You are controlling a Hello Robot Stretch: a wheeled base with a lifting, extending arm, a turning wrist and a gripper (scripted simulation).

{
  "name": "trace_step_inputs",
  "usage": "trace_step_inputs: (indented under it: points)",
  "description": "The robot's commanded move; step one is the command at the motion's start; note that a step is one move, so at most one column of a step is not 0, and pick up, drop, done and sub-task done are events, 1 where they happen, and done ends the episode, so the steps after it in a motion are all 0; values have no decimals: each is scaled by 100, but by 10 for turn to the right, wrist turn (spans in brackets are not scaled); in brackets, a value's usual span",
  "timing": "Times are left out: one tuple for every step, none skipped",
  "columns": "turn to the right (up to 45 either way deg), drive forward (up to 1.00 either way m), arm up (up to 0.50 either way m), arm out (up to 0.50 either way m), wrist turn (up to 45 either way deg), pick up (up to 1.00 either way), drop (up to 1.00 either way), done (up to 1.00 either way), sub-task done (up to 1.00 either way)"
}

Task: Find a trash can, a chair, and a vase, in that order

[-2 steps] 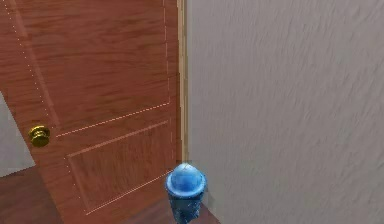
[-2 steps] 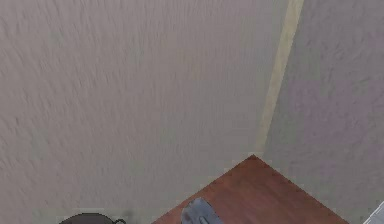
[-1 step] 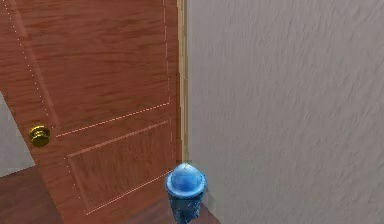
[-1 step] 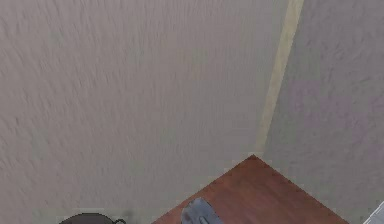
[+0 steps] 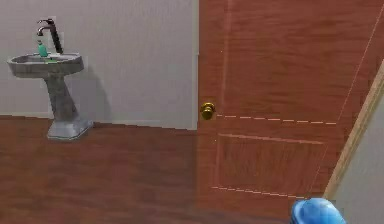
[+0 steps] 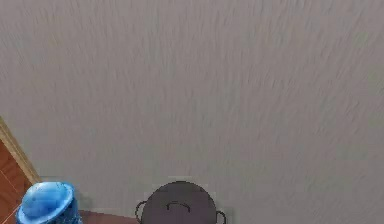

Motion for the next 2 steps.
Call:
trace_step_inputs:
  points:
    - [-240,0,0,0,0,0,0,0,0]
    - [0,20,0,0,0,0,0,0,0]
